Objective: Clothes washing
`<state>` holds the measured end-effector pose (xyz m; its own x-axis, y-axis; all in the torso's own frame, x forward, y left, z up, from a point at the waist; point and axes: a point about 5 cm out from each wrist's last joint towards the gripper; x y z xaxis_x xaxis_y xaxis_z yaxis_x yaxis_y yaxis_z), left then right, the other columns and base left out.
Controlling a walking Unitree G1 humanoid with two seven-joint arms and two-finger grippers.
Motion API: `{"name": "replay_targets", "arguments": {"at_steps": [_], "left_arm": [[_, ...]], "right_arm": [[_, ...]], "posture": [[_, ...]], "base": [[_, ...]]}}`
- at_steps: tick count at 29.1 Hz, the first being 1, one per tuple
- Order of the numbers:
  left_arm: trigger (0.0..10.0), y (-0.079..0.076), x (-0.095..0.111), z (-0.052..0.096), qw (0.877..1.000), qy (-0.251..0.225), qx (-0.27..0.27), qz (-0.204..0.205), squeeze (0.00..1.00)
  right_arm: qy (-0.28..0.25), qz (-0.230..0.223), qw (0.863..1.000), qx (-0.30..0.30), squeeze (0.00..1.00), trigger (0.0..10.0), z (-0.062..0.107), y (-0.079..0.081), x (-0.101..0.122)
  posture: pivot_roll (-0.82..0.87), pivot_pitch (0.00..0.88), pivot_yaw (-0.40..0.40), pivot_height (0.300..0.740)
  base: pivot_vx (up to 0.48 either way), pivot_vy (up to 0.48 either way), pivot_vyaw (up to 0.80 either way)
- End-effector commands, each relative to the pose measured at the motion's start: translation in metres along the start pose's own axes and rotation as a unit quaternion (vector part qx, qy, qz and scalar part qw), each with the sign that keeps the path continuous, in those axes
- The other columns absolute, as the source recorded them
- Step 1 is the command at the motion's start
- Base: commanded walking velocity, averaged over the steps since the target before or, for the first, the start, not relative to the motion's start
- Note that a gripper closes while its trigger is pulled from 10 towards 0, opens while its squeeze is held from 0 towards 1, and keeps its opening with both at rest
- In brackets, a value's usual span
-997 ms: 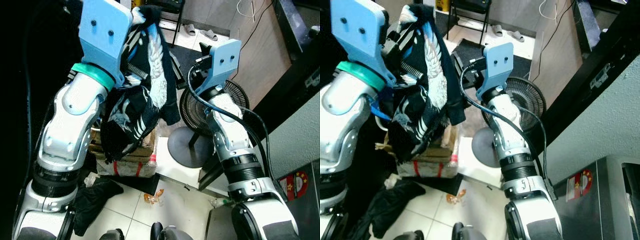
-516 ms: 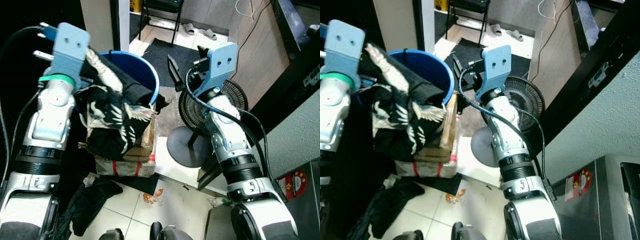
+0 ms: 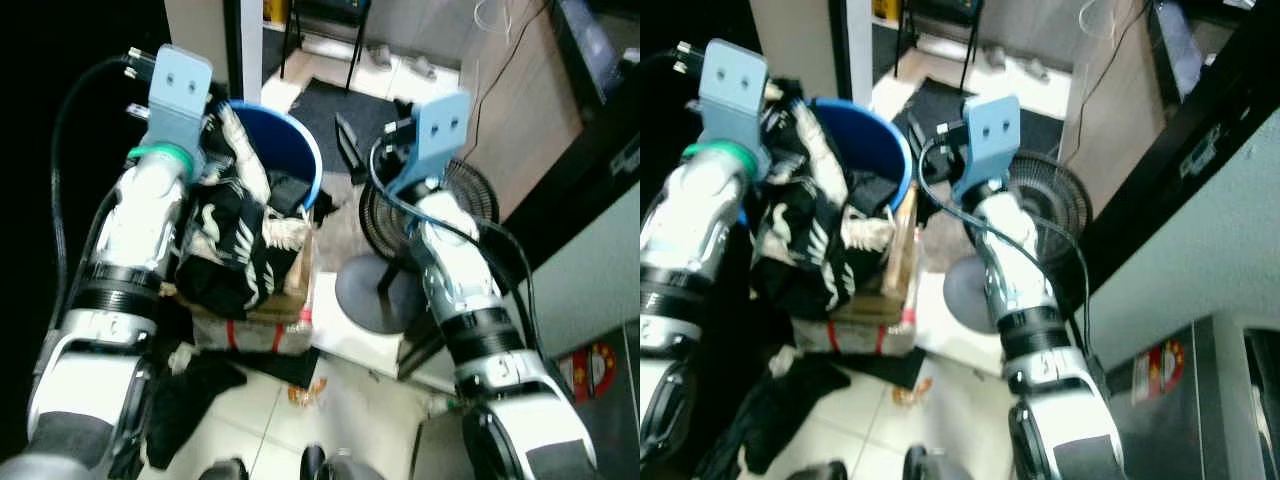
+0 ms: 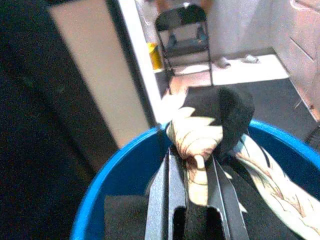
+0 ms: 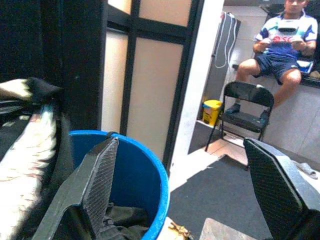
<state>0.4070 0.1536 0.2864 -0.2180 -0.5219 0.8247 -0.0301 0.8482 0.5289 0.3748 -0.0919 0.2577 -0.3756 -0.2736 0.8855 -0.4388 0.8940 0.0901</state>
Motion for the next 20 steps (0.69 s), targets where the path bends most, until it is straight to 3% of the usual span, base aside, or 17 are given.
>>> {"name": "replay_targets", "arguments": {"at_steps": [1,7,8,9,10,20], "left_arm": [[10.0,-0.0110,-0.0019,-0.0054,1.000,0.013,-0.003,-0.019,0.00],[10.0,-0.0138,-0.0046,-0.0104,0.999,0.031,-0.004,-0.032,0.00],[10.0,-0.0129,-0.0033,-0.0113,0.999,0.027,-0.003,-0.031,0.55],[10.0,-0.0129,-0.0033,-0.0113,0.999,0.027,-0.003,-0.031,0.55],[10.0,-0.0121,-0.0012,-0.0117,0.999,0.021,-0.003,-0.028,1.00],[10.0,-0.0145,-0.0044,-0.0074,0.999,-0.012,-0.025,-0.043,1.00]], "right_arm": [[0.011,0.001,1.000,-0.009,0.00,10.0,0.0048,-0.0041,-0.0066],[0.016,0.001,1.000,-0.010,0.00,10.0,0.0053,-0.0036,-0.0095],[0.016,0.001,1.000,-0.010,0.00,10.0,0.0051,-0.0034,-0.0100],[0.016,0.001,1.000,-0.010,0.00,10.0,0.0051,-0.0034,-0.0100],[0.016,0.001,1.000,-0.010,0.00,10.0,0.0051,-0.0032,-0.0103],[0.016,-0.001,1.000,-0.011,0.00,10.0,0.0055,-0.0029,-0.0119]], "posture": [[0.08,0.108,-0.051,0.740],[0.08,0.106,-0.053,0.740],[0.08,0.105,-0.051,0.740],[0.08,0.105,-0.051,0.740],[0.08,0.106,-0.051,0.740],[0.08,0.111,-0.051,0.740]], "base": [[0.000,0.000,0.00],[0.000,0.000,0.00],[0.000,0.000,0.00],[0.000,0.000,0.00],[0.000,0.000,0.00],[0.000,0.000,0.00]]}}
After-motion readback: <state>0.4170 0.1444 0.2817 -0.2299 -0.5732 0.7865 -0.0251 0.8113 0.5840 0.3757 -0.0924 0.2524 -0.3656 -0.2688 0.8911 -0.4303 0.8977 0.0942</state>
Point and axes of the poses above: a point about 5 cm out from each wrist's last joint towards the gripper, its own z axis pointing back from the gripper into the wrist, its own x axis along the axis of the wrist's last joint, y = z × x, and after that the axes turned 14 degrees about -z, right-handed
